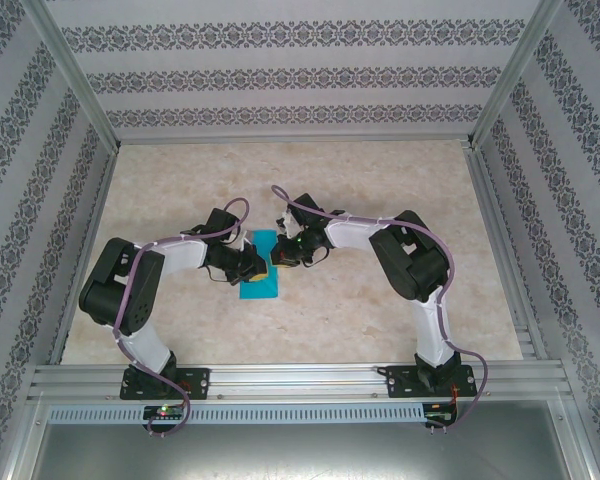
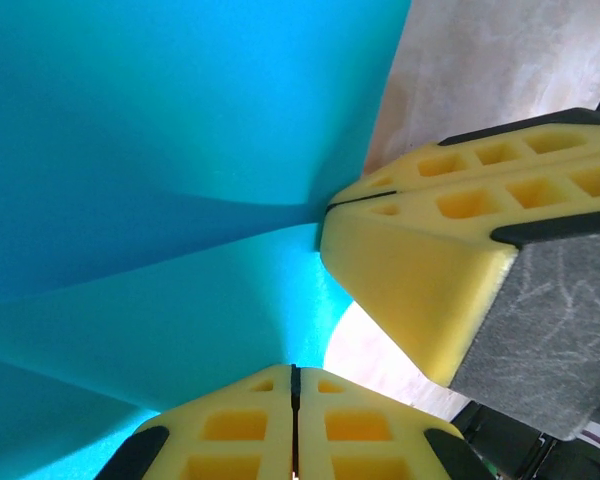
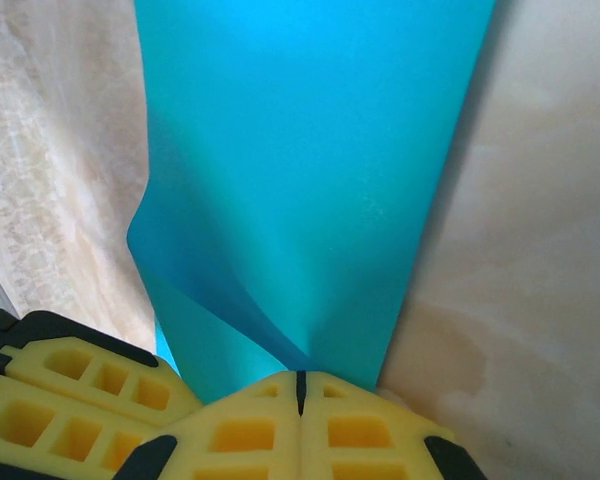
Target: Fold a paper plane with a square sheet of paper (pick it up from the middle)
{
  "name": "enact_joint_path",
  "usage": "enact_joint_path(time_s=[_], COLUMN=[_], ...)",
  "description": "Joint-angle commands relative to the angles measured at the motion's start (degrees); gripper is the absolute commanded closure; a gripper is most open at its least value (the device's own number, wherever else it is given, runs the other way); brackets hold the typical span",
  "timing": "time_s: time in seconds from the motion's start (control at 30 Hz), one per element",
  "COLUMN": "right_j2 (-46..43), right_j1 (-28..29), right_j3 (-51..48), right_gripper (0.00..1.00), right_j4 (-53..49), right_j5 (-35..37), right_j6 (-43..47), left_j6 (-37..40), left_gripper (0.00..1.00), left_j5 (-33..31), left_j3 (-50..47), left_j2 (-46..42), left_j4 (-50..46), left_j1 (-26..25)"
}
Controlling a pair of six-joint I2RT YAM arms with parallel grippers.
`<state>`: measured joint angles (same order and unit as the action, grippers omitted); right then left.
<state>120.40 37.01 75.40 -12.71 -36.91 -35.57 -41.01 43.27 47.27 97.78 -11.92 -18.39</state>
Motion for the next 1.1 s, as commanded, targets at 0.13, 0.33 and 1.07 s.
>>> enact_joint_path(time_s=[0.13, 0.33, 1.07], right_j2=[1.23, 1.57, 2.47], right_j1=[0.07, 0.14, 0.25], right_j3=[1.51, 1.64, 2.15], right_gripper=[0.98, 0.98, 0.98], right_j4=[-0.78, -0.21, -0.68], right_j5=[0.34, 0.38, -0.10], right_j6=[0.70, 0.32, 0.32], left_j6=[-0.18, -0.21, 0.49], left_gripper=[0.91, 0.91, 0.91], left_j5=[0.18, 0.47, -1.55], left_j3=[-0.47, -0.42, -0.66], left_j2=[1.00, 1.52, 1.97], left_j4=[0.87, 1.00, -1.10], left_j1=[-0.42, -0.54, -0.57])
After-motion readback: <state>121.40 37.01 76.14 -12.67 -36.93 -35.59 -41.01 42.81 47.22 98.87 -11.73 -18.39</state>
